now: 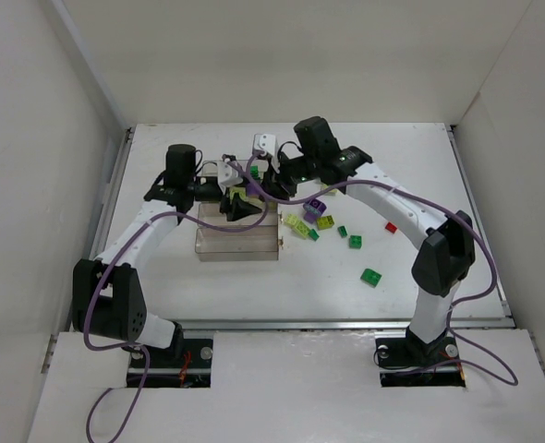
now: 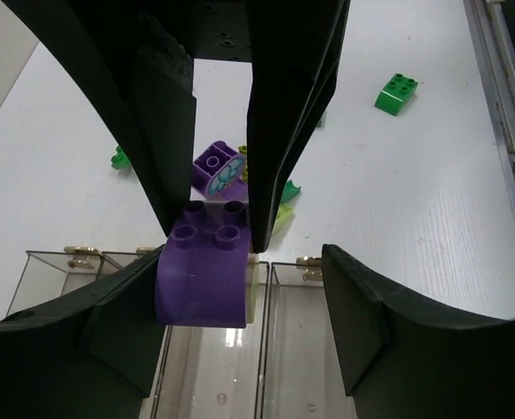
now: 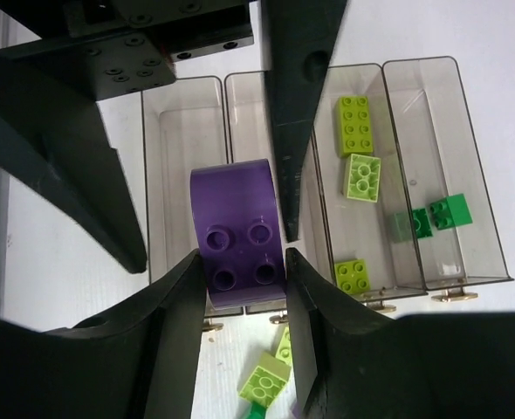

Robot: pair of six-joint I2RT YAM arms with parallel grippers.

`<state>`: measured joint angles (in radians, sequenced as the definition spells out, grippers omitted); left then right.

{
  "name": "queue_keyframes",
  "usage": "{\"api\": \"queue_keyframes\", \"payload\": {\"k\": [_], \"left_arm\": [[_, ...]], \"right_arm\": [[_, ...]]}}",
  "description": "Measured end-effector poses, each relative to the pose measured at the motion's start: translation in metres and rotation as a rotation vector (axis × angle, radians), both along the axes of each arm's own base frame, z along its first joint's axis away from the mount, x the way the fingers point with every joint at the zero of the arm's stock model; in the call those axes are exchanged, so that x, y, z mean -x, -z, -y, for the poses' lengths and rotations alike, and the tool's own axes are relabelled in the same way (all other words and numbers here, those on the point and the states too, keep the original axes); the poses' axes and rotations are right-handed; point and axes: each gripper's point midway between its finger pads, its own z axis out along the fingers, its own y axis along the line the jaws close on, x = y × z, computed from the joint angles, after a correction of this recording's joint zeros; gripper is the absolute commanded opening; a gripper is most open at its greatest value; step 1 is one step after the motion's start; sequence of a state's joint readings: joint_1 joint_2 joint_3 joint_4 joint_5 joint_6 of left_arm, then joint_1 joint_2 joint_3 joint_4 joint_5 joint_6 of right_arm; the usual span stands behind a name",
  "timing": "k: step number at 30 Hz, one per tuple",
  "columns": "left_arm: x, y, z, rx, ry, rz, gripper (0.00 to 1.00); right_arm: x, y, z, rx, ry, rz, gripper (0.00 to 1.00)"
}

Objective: Sort the legos into containers by color

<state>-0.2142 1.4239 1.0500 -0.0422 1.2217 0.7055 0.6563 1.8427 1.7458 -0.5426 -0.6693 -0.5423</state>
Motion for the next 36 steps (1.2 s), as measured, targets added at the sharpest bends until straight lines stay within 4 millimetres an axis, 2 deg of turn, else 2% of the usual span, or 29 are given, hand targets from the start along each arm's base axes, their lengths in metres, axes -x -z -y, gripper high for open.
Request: {"api": "queue_keyframes", "payload": {"k": [4, 7, 9, 10, 11, 14, 18, 20, 23, 24, 27, 30, 32, 35, 36], "left_arm": [[-0.003, 0.001, -0.002, -0.009, -0.007, 0.017, 0.39], [-0.005, 0.001, -0.004, -0.011, -0.018, 0.016, 0.32], [-0.006, 0.001, -0.005, -0.012, -0.024, 0.016, 0.33], [-0.006, 0.001, -0.005, -0.012, -0.026, 0.013, 0.38], [-0.006, 0.001, -0.005, -0.011, -0.026, 0.013, 0.58], [-0.007, 0.002, -0.006, -0.015, -0.035, 0.004, 0.81], [-0.008, 0.002, -0.008, -0.016, -0.042, 0.004, 0.88], [-0.009, 0.003, -0.01, -0.017, -0.05, 0.0, 0.88], [-0.011, 0.003, -0.013, -0.017, -0.06, 0.0, 0.81], [-0.012, 0.003, -0.013, -0.017, -0.062, -0.002, 0.71], [-0.013, 0.001, -0.015, -0.012, -0.07, -0.014, 0.6], [-0.013, -0.002, -0.013, 0.002, -0.072, -0.022, 0.58], [-0.014, -0.006, -0.012, 0.018, -0.073, -0.029, 0.53], [-0.016, -0.013, -0.01, 0.037, -0.074, -0.027, 0.43], [-0.016, -0.014, -0.01, 0.043, -0.071, -0.028, 0.37]], "right_arm": [[0.002, -0.001, 0.0, -0.005, -0.005, -0.003, 0.0], [0.005, -0.001, -0.001, -0.003, -0.013, 0.002, 0.0], [0.005, -0.001, -0.002, -0.006, -0.015, 0.003, 0.0], [0.005, -0.001, -0.002, -0.006, -0.016, 0.002, 0.0], [0.005, -0.002, -0.001, -0.006, -0.014, 0.002, 0.0], [0.005, -0.004, -0.002, -0.012, -0.011, 0.007, 0.0], [0.003, -0.011, 0.0, -0.023, 0.002, 0.031, 0.0], [0.003, -0.014, 0.0, -0.028, 0.005, 0.037, 0.0], [0.003, -0.016, 0.001, -0.03, 0.01, 0.044, 0.0], [0.003, -0.016, 0.001, -0.032, 0.01, 0.047, 0.0], [0.004, -0.016, 0.002, -0.033, 0.01, 0.049, 0.0], [0.004, -0.019, 0.002, -0.04, 0.011, 0.052, 0.0], [0.005, -0.021, 0.002, -0.045, 0.01, 0.052, 0.0], [0.006, -0.025, 0.001, -0.057, 0.008, 0.052, 0.0], [0.005, -0.026, 0.0, -0.06, 0.009, 0.057, 0.0]]}}
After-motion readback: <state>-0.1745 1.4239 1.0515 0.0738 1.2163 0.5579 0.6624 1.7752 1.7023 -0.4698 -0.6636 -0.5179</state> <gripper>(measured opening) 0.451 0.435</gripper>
